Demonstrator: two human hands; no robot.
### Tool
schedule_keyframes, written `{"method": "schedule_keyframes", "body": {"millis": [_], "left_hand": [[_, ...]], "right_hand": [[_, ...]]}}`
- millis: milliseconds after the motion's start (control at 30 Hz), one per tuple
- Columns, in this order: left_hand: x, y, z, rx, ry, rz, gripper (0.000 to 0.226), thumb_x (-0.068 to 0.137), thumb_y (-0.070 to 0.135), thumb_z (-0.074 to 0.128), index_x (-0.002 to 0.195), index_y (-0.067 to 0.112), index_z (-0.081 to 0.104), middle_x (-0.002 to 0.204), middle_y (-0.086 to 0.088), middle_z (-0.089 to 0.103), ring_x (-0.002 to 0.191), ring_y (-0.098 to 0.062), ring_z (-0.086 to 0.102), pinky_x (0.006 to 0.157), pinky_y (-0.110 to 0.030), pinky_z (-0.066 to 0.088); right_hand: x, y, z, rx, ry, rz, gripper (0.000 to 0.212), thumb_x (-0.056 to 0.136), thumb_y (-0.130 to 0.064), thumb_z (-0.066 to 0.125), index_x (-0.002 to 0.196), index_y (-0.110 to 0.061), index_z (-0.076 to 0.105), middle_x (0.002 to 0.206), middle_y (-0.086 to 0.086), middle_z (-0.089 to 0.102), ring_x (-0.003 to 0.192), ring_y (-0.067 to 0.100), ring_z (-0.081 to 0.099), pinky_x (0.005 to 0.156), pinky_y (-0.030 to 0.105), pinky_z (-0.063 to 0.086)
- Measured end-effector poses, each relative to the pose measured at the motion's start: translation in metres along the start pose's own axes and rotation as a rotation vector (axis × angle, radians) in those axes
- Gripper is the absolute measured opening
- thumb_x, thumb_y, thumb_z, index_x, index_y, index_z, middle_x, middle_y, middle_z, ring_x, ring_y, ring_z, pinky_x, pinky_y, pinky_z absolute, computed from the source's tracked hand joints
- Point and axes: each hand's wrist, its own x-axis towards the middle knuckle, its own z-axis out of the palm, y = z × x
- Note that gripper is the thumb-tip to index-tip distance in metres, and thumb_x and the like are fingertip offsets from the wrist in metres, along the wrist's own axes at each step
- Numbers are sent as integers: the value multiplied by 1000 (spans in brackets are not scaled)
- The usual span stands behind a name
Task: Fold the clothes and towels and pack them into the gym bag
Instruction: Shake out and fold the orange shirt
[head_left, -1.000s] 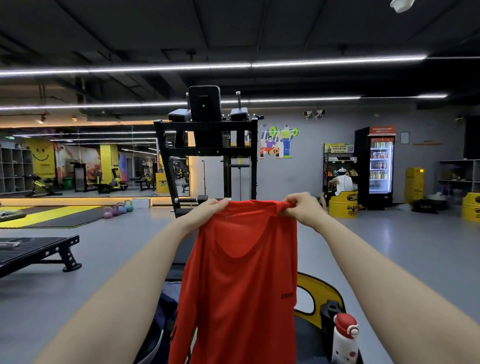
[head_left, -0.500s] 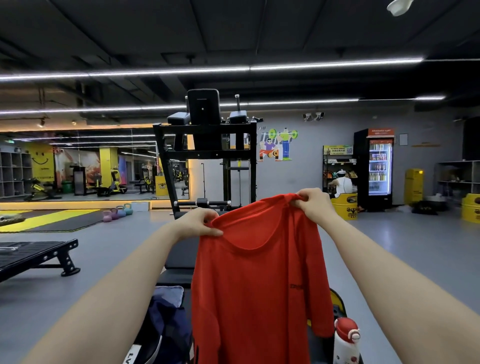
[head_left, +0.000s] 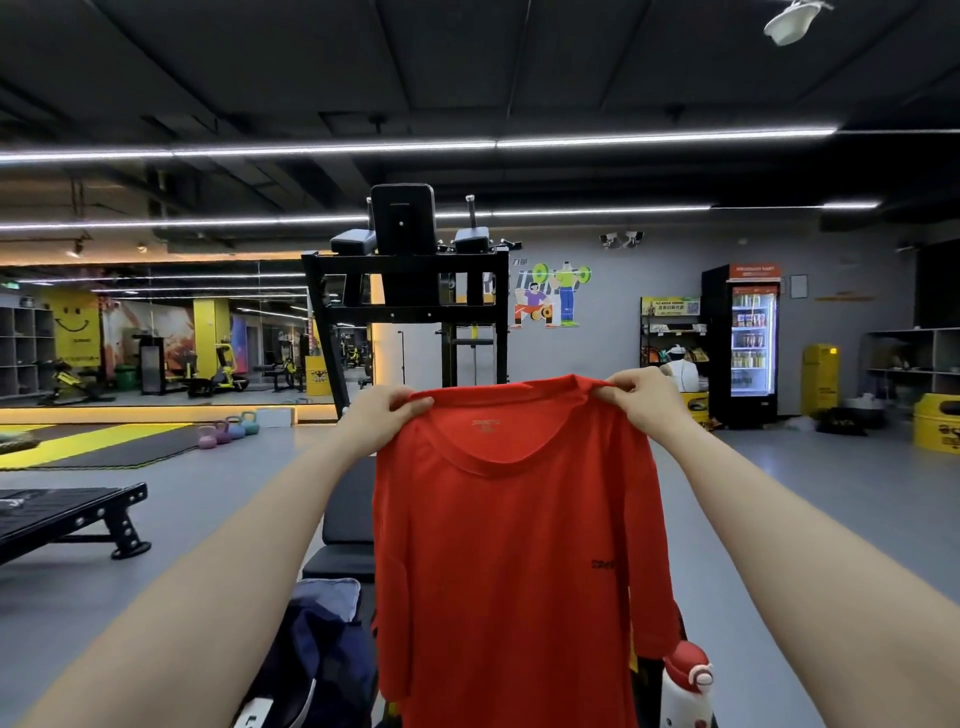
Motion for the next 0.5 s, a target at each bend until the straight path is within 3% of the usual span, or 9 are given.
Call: {"method": "schedule_keyframes", "body": {"millis": [100, 167, 233, 300, 400, 500], "left_hand": [[-1, -2, -5, 50, -49, 32, 25, 95, 39, 49, 96, 20, 65, 83, 5, 63, 80, -12, 58, 63, -13, 39], [-1, -5, -8, 11, -181, 38, 37, 90, 45, 53, 95, 12, 68, 84, -6, 65, 82, -17, 59, 70, -19, 44], [-4, -6, -12, -78, -326, 24, 59, 75, 63, 62, 96, 8, 68, 86, -9, 65, 81, -16, 59, 76, -26, 47], [-5, -8, -16, -122, -452, -23, 71, 57, 70, 73, 99, 13, 69, 89, -2, 68, 82, -12, 64, 76, -23, 50], [-7, -9, -21, -109, -584, -81, 57, 60, 46, 82, 108, 18, 70, 102, 0, 70, 96, -14, 67, 78, -19, 52], [-6, -13, -21, -89, -478, -113, 35, 73, 34, 75, 102, 16, 71, 98, -2, 68, 94, -16, 64, 76, -18, 49]], "right_hand": [[3, 4, -2, 53, 32, 23, 15, 91, -23, 63, 84, -13, 72, 82, 12, 68, 82, 25, 58, 73, 35, 43], [4, 6, -2, 63, 50, 41, 14, 92, -22, 61, 88, -13, 71, 86, 10, 67, 88, 26, 59, 79, 38, 46], [5, 8, -2, 71, 69, 58, 13, 93, -22, 60, 90, -15, 70, 88, 7, 67, 92, 26, 60, 83, 39, 47], [6, 11, -3, 58, 86, 65, 12, 92, -27, 60, 83, -25, 68, 88, 4, 68, 92, 26, 61, 84, 42, 48], [11, 19, -5, 36, 78, 95, 14, 89, -35, 62, 75, -33, 66, 89, 2, 69, 94, 27, 62, 86, 46, 50], [10, 19, -6, 10, 52, 86, 10, 88, -33, 65, 88, -28, 73, 95, 5, 71, 99, 27, 62, 89, 43, 49]]}}
